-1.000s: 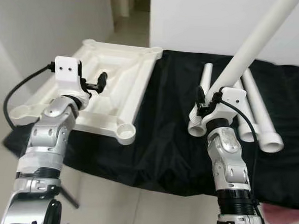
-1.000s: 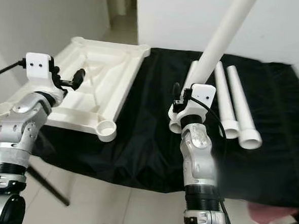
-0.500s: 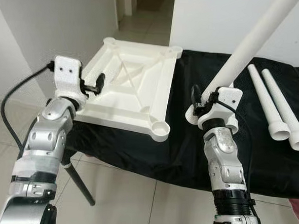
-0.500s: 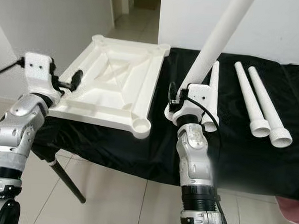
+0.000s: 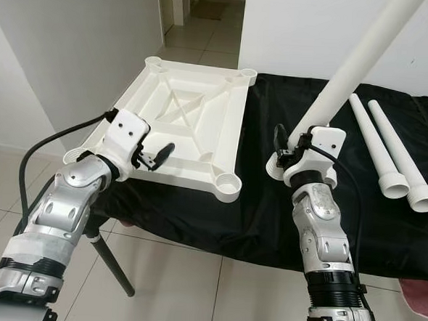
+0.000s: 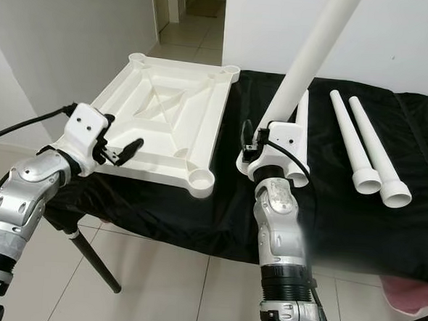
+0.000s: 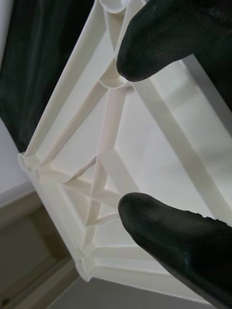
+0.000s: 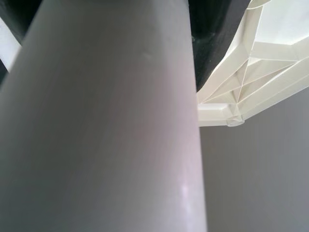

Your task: Building children table

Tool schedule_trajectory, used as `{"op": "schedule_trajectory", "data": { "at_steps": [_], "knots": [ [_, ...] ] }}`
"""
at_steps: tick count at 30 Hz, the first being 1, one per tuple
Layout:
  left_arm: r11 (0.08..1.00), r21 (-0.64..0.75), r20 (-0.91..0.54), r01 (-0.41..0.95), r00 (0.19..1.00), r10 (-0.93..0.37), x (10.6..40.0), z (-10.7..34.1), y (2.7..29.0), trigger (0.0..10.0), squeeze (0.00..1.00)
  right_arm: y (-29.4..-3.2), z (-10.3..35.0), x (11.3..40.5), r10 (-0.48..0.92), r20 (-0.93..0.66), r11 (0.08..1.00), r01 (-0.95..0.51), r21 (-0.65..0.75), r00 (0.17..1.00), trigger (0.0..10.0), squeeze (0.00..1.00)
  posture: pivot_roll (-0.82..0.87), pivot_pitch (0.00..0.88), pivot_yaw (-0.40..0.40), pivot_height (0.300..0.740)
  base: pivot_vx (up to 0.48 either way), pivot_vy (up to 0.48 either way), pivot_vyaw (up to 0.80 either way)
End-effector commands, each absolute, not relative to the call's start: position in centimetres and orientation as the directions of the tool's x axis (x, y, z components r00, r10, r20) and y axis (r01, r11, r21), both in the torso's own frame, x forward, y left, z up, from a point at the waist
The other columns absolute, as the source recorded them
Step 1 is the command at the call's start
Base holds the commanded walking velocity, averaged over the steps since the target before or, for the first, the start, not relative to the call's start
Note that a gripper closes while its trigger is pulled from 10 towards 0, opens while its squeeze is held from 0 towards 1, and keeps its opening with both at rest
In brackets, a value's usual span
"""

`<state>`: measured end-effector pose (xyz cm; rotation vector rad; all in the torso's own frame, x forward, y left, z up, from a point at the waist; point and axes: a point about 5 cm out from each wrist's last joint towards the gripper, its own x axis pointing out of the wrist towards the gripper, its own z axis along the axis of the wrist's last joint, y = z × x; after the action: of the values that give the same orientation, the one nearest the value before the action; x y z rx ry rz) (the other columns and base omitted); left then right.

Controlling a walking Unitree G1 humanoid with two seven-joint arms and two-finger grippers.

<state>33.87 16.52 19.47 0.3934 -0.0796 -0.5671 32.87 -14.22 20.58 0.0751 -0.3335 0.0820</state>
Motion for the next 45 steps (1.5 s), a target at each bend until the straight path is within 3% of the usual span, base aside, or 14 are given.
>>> {"op": "schedule_trajectory", "data": {
  "at_steps": [1,14,36,45],
  "knots": [
    [0.748,0.401,-0.075,0.529,0.833,-0.548,33.8,18.8,16.7,10.0,0.00,-14.2,21.1,33.0,0.063,0.352,0.994,-0.089,0.057,0.934,10.0,0.00,-0.01,0.004,0.059,0.740,0.000,0.000,0.00],
    [0.646,0.314,-0.303,0.696,0.718,-0.627,34.6,14.1,16.0,10.0,0.00,-15.6,21.1,32.4,0.004,0.350,0.999,-0.021,0.047,0.937,10.0,0.00,-0.07,0.031,0.102,0.740,0.000,0.000,0.00],
    [0.684,0.257,-0.438,0.683,0.713,-0.547,36.5,11.3,16.5,10.0,0.00,-16.1,20.8,31.7,-0.024,0.333,0.999,0.012,0.038,0.942,10.0,0.00,-0.09,0.063,0.110,0.740,0.000,0.000,0.00],
    [0.622,0.208,-0.518,0.754,0.625,-0.584,36.5,10.8,15.9,10.0,0.00,-15.7,20.6,31.5,-0.018,0.325,0.999,0.006,0.038,0.946,10.0,0.00,-0.09,0.060,0.120,0.740,0.000,0.000,0.00]
  ]
}}
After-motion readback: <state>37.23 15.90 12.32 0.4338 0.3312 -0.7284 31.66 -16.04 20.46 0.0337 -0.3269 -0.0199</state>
